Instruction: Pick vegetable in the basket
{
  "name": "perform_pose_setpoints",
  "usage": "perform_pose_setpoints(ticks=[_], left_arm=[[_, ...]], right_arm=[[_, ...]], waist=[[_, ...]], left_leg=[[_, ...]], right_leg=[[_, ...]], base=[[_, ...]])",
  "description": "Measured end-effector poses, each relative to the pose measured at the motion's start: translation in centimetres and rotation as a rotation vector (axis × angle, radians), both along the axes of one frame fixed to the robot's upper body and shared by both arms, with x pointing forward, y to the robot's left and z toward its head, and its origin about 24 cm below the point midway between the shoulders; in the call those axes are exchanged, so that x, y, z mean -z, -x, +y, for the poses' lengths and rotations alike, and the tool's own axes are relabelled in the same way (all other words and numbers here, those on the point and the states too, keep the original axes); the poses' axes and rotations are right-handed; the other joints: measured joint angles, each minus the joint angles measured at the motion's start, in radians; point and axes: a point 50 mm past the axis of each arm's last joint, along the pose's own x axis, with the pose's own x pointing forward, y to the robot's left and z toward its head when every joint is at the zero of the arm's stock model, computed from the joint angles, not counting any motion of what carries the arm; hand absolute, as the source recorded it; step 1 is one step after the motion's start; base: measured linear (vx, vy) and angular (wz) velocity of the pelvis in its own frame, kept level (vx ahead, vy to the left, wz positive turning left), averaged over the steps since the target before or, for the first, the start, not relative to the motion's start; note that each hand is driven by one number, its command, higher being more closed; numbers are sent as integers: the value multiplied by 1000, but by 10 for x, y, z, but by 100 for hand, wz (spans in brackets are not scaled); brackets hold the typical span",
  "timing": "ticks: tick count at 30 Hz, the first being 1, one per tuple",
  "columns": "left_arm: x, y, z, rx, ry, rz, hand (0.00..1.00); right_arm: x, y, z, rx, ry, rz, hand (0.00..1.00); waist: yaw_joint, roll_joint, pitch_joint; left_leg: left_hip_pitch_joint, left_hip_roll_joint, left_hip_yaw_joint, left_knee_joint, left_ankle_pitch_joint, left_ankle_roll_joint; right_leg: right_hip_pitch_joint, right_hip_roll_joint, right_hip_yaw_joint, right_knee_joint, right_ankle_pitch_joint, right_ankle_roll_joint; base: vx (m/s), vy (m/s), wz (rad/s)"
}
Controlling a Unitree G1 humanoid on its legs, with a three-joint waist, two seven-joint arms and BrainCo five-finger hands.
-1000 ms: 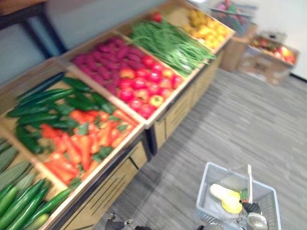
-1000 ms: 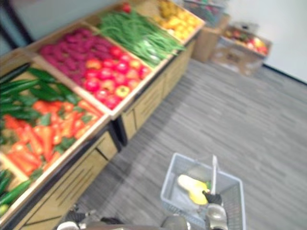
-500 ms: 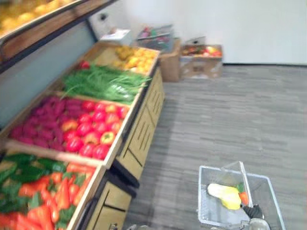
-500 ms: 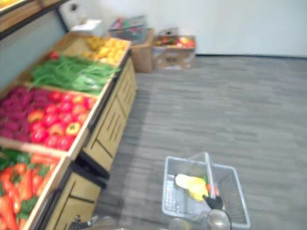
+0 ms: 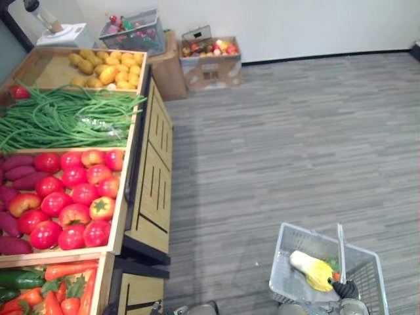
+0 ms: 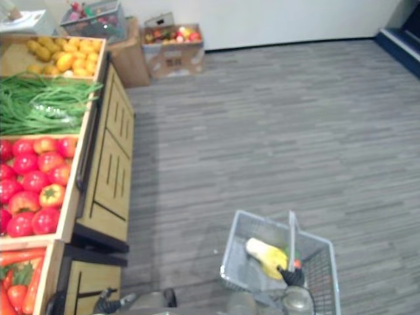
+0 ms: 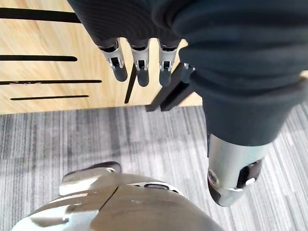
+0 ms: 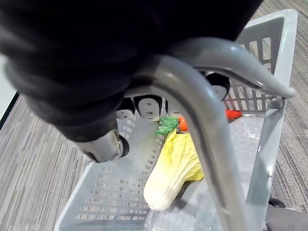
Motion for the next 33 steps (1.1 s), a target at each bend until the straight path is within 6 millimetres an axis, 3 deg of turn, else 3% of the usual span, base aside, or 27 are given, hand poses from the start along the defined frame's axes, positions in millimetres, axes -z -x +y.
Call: perform_pose_setpoints(ticks=[7, 8, 9, 11, 14, 15, 17, 18, 20, 21, 22, 24, 26, 30, 31, 33], left_arm=[[1, 1, 1, 52, -11, 20, 0], [1, 0, -1, 60, -8, 22, 0], [1, 0, -1, 61, -7, 21, 0], [1, -1, 0, 69, -11, 20, 0], [0, -2, 3, 82, -23, 21, 0], [-1, -4, 3, 89, -23, 15, 0], [-1, -4, 5, 95, -30, 16, 0], [-1, -3, 6, 95, -33, 19, 0], [-2, -3, 8, 96, -39, 20, 0], [-2, -5, 7, 95, -37, 16, 0], [0, -8, -2, 97, -13, 9, 0], [2, -8, -13, 93, 14, 5, 0], [2, -7, -17, 94, 22, 7, 0], [2, -7, -16, 112, 12, 11, 0], [2, -7, -16, 126, 7, 13, 0], [2, -7, -15, 128, 0, 13, 0]], right_arm=[[4, 8, -2, 31, -11, 26, 100], [2, 0, -2, 42, -20, 11, 100], [2, -1, -2, 43, -21, 7, 100], [2, -3, 1, 54, -33, 0, 100], [3, -5, 6, 55, -41, -11, 100], [1, -7, 5, 54, -38, -17, 100], [-1, -13, 5, 50, -33, -35, 100], [-2, -14, 4, 49, -30, -36, 100], [-1, -12, 4, 51, -32, -31, 100], [0, -9, 1, 59, -26, -19, 100], [-2, -12, -3, 61, -17, -25, 100], [-4, -15, -6, 56, -8, -28, 100], [-3, -13, -5, 49, -8, -10, 100], [2, -1, -4, 16, 7, 35, 100], [3, 1, -3, 11, 7, 44, 100], [5, 5, -1, -2, 6, 58, 100]], waist=[[3, -15, -19], [19, -7, -16], [24, -2, -14], [28, -13, 6], [23, -13, 15], [24, -15, 12], [25, -14, 12], [25, -14, 12], [24, -35, 0], [25, -37, -4], [26, 5, -9], [23, 49, -11], [22, 69, -19], [19, 55, -27], [19, 66, -34], [22, 58, -31]], left_leg=[[16, -2, 32, -8, -31, -4], [33, 10, 49, -3, -46, 7], [38, 12, 54, -4, -46, 9], [93, 16, 74, -15, -53, 15], [184, 18, 79, -40, -64, 29], [190, 23, 79, -48, -64, 28], [189, 39, 75, -50, -62, 25], [189, 50, 67, -52, -58, 17], [194, 44, 46, -68, -47, -5], [210, 51, 29, -88, -39, -27], [208, 82, 16, -104, -19, -59], [204, 114, 16, -101, 3, -85], [196, 139, -1, -58, 36, -100], [102, 166, -67, 145, 84, -98], [73, 174, -89, 215, 111, -92], [24, 182, -113, 308, 173, -84]], right_leg=[[-15, 4, 30, 21, 1, 0], [-84, 30, 22, 162, -9, -18], [-98, 35, 21, 195, -12, -23], [-163, 46, 5, 404, -23, -42], [-192, 2, -61, 564, -29, -52], [-192, -21, -117, 545, -55, -84], [-196, -36, -160, 469, -60, -91], [-193, -37, -159, 400, -49, -78], [-174, -46, -148, 282, 38, -69], [-152, -47, -157, 259, 13, -11], [-138, -21, -185, 232, 9, -15], [-119, 17, -204, 194, 4, -22], [-88, 44, -212, 166, -4, -37], [-24, 67, -233, 103, -14, -52], [0, 74, -239, 80, -15, -57], [36, 83, -245, 49, -12, -63]], base=[[50, 3, -20], [87, -4, -50], [58, 6, -60], [30, 18, -22], [126, -14, 6], [148, -4, 13], [159, -36, 11], [196, -135, 15], [207, -216, 23], [219, -303, 17], [246, -355, 11], [192, -281, -7], [109, -180, -9], [70, -183, 8], [58, -128, 7], [66, -124, 4]])
